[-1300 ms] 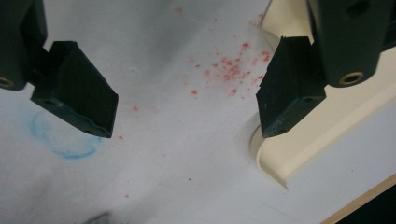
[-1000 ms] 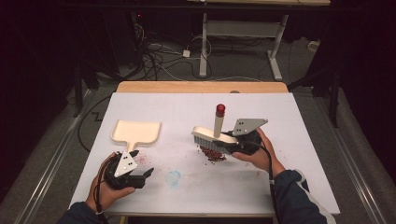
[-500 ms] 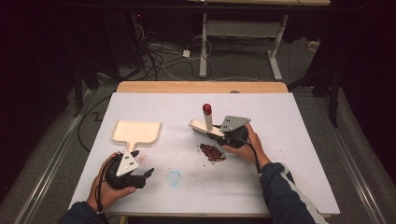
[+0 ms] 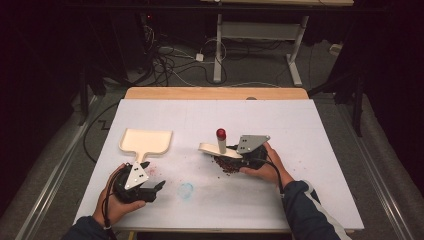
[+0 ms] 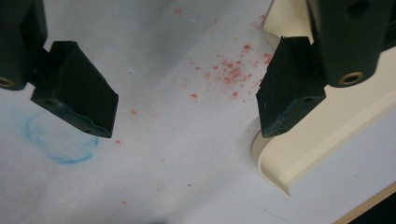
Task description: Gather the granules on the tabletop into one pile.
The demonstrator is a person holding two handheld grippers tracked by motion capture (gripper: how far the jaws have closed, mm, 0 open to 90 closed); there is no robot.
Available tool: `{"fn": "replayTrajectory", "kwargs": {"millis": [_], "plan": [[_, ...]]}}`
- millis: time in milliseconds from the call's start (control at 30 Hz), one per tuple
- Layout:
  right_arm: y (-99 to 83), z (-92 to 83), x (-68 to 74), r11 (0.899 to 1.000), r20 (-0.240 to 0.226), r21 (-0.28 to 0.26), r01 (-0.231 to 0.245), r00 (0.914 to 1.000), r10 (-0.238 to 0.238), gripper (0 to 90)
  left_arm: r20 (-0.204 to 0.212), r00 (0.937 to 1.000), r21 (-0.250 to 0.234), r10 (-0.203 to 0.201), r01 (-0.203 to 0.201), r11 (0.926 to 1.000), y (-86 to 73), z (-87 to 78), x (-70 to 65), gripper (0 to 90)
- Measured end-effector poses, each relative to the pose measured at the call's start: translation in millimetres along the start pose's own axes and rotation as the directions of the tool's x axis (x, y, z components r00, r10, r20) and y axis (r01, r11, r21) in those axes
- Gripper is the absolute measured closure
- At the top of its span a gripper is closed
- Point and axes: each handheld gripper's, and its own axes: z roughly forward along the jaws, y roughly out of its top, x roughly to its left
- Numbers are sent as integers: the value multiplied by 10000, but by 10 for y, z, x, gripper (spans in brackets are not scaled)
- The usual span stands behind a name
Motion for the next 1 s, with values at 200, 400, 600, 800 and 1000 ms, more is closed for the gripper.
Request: {"fn": "replayTrajectory", "kwargs": {"millis": [200, 400, 600, 800, 1000], "plan": [[28, -93, 3, 9996, 642, -278, -73, 9979, 91, 674, -7, 10000, -21, -40, 40, 10000, 6, 1, -6, 200], [150, -251, 55, 9960, 763, -828, -348, 9962, 412, 674, -22, 10000, -62, -77, 77, 10000, -2, -15, 6, 200], [259, -360, 315, 9914, -373, -1066, -754, 9967, 718, 673, -50, 9999, -107, -93, 92, 9999, -3, -25, 15, 200], [176, -231, 542, 9923, -1798, -376, -1183, 9776, 1098, 674, -58, 10000, -144, -75, 74, 9999, 5, -29, 7, 200], [73, -165, 441, 9866, -1573, -164, -1623, 9749, 1577, 674, -13, 10000, -117, -41, 41, 9999, 1, -27, 9, 200]]}}
